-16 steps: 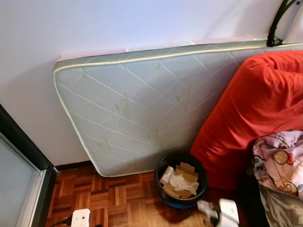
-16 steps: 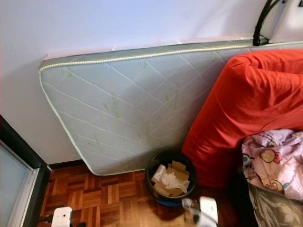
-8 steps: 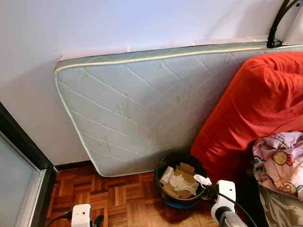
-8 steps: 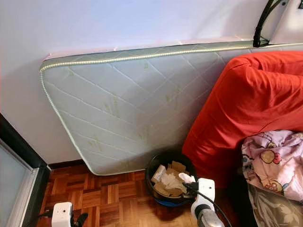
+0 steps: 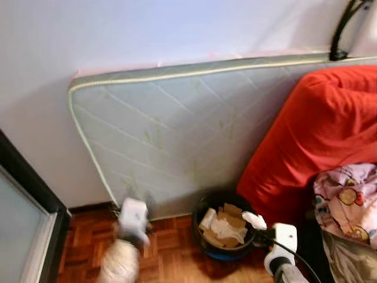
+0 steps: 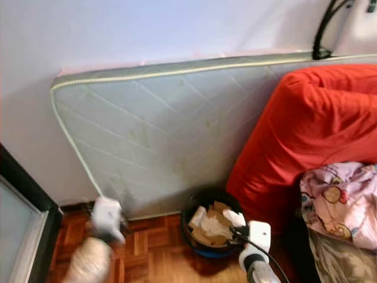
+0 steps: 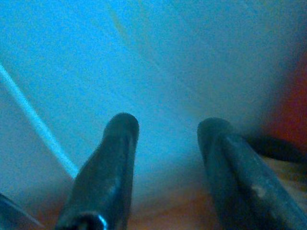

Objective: Clean up the room

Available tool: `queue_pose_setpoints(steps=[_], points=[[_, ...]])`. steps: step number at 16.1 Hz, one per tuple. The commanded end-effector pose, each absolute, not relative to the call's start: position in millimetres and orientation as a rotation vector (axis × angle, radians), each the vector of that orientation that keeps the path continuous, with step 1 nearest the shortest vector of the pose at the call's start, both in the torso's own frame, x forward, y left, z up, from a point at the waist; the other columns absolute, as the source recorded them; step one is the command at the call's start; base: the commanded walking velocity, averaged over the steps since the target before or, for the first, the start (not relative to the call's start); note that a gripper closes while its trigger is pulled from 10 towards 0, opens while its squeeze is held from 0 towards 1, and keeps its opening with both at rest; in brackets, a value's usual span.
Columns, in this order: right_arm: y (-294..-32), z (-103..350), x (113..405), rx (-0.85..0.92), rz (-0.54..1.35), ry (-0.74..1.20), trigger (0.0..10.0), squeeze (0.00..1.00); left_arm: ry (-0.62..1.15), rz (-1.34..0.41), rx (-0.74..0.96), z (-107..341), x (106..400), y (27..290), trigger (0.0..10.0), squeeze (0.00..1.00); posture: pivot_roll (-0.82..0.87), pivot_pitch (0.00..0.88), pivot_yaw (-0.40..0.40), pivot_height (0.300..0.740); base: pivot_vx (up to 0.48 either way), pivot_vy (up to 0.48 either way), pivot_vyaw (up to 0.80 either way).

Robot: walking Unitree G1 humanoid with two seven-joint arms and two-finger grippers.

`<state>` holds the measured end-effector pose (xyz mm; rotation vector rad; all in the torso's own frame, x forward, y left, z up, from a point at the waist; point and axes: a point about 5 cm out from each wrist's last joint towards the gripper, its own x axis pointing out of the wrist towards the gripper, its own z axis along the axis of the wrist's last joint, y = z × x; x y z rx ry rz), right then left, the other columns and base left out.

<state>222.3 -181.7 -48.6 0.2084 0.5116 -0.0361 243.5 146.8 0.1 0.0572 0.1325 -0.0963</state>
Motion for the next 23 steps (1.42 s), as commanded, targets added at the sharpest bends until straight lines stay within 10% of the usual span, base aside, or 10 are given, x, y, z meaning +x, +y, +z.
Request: queue_pose_setpoints(steps=[1,23], points=[[-182.9,-42.5,227.2,0.208,-0.039,0.46,10.0,0.0,0.098,-0.06,0.078,18.1,253.0,171.3,10.0,0.0,0.02,0.0,-0.013,0.74,0.0,0.0,0.0],[-180.0,2.5,255.9,0.139,0.047,0.192,10.0,0.0,0.067,-0.141,0.046,46.5,246.3,177.1,10.0,0.0,0.03,0.026,-0.032,0.74,0.0,0.0,0.0]])
